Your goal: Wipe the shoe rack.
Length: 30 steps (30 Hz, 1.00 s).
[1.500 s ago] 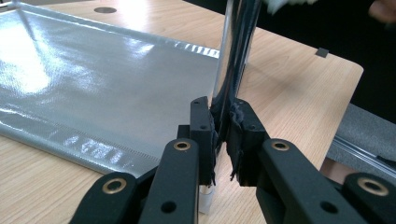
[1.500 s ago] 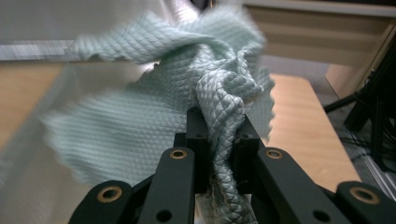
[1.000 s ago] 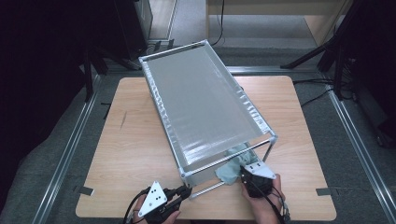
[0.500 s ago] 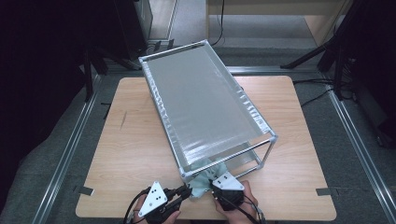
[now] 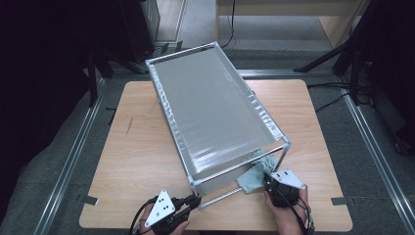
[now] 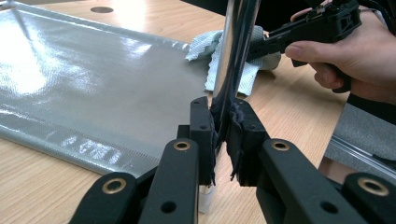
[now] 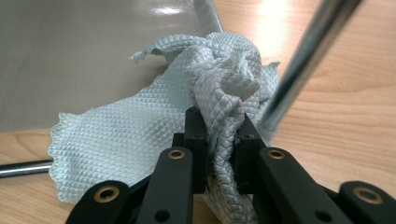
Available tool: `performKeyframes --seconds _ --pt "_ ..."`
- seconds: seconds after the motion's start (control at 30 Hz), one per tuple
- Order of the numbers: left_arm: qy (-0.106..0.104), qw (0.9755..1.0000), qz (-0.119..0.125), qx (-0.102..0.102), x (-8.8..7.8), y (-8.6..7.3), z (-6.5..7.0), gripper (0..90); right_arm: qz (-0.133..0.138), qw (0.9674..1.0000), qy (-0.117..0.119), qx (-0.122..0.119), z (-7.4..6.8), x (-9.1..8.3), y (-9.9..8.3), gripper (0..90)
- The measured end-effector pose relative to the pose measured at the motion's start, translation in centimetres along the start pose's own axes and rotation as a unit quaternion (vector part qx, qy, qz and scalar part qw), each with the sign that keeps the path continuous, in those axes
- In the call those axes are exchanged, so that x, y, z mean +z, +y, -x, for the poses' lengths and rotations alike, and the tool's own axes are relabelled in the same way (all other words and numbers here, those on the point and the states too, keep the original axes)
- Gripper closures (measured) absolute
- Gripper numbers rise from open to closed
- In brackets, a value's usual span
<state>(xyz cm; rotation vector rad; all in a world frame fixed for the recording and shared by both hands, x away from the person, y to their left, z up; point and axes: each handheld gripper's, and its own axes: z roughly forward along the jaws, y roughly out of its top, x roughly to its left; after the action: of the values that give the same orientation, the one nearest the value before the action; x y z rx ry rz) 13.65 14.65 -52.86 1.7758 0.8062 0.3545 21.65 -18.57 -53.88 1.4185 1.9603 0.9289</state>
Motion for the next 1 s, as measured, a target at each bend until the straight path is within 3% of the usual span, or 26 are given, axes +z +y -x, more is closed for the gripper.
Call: performKeyframes --seconds 0.17,0.33,0.43,0.57,0.67,0.73,0.9,1.0 --pt "0.0 1.0 0.0 0.0 0.0 0.0 0.0 81.1 -0.004 0.9995 0.017 -0.024 -2.3 0.3 -0.2 80.5" --pt "0.001 1.0 0.001 -0.002 0.0 0.0 0.0 81.0 -0.006 0.9968 0.057 -0.055 -5.3 0.5 -0.2 80.4" --pt "0.001 1.0 0.001 -0.002 0.0 0.0 0.0 81.0 -0.007 0.9944 0.085 -0.063 -7.1 0.5 -0.4 80.2" --pt "0.0 1.0 0.0 -0.001 0.0 0.0 0.0 81.0 -0.007 0.9891 0.115 -0.092 -8.7 0.3 -0.5 79.8" --pt "0.0 1.0 0.0 -0.001 0.0 0.0 0.0 81.0 -0.009 0.9892 0.116 -0.088 -8.2 0.2 -0.4 79.8" --pt "-0.001 1.0 0.0 -0.001 0.0 0.0 0.0 81.0 -0.009 0.9913 0.101 -0.084 -7.2 0.1 -0.3 79.8" --pt "-0.001 1.0 -0.001 0.0 0.0 0.0 -0.1 81.0 -0.013 0.9973 0.051 -0.052 -3.1 -0.8 -0.3 80.0" --pt "-0.001 1.0 -0.001 0.0 0.0 0.0 0.0 81.0 -0.014 0.9989 0.029 -0.032 -0.9 -1.7 -0.2 80.1"
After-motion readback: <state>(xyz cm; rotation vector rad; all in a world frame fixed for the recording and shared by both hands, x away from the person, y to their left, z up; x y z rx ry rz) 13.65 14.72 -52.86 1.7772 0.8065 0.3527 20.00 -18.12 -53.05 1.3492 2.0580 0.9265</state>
